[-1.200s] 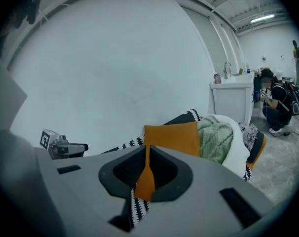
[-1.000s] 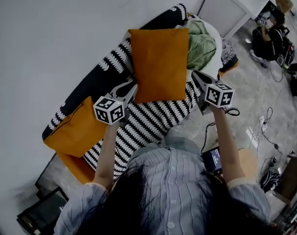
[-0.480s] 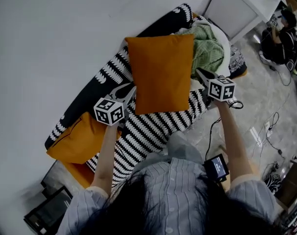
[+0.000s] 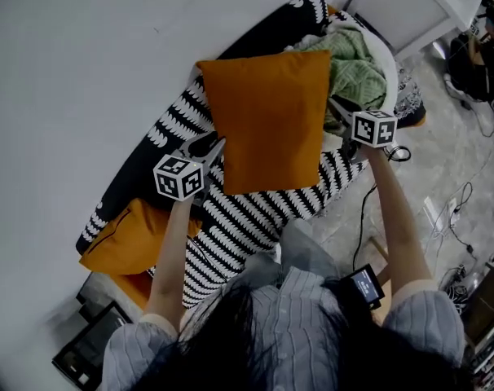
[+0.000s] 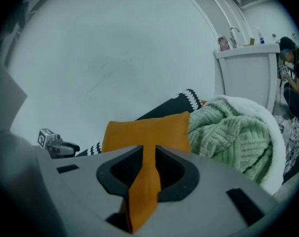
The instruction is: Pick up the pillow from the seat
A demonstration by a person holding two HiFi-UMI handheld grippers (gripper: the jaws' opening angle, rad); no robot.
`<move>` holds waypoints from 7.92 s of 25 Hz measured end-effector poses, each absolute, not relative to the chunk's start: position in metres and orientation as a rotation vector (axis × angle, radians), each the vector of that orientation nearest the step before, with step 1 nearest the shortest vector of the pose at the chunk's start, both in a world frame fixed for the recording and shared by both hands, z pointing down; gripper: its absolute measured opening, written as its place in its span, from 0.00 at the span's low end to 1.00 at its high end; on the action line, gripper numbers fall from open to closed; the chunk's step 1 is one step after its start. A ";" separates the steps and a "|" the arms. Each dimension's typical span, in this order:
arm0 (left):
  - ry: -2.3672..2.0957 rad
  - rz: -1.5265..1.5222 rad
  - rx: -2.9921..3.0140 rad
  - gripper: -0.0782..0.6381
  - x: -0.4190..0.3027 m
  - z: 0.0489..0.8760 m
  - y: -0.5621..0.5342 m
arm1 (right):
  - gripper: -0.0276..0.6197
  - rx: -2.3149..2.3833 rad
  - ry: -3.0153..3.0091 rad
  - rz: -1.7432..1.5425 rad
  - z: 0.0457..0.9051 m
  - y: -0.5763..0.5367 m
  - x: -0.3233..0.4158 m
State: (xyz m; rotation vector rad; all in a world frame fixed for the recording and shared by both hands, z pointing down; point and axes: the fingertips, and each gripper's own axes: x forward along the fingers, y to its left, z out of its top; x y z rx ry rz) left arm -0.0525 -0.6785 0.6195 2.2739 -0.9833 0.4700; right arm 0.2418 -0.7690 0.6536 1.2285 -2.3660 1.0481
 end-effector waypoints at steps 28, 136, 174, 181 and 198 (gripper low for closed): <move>-0.900 0.455 2.013 0.61 -0.059 0.739 -0.768 | 0.46 1.142 -2.269 1.399 0.746 -0.867 0.240; -0.936 0.281 2.441 0.34 -0.003 0.477 -0.241 | 0.18 1.686 -2.498 1.043 0.437 -0.227 0.302; -0.994 0.280 2.384 0.34 -0.086 0.479 -0.071 | 0.18 1.672 -2.512 1.043 0.443 -0.079 0.221; -0.975 0.273 2.388 0.34 -0.138 0.486 -0.052 | 0.18 1.706 -2.494 1.034 0.449 -0.052 0.169; -0.922 0.301 2.350 0.34 -0.148 0.484 -0.052 | 0.18 1.750 -2.412 1.067 0.444 -0.038 0.159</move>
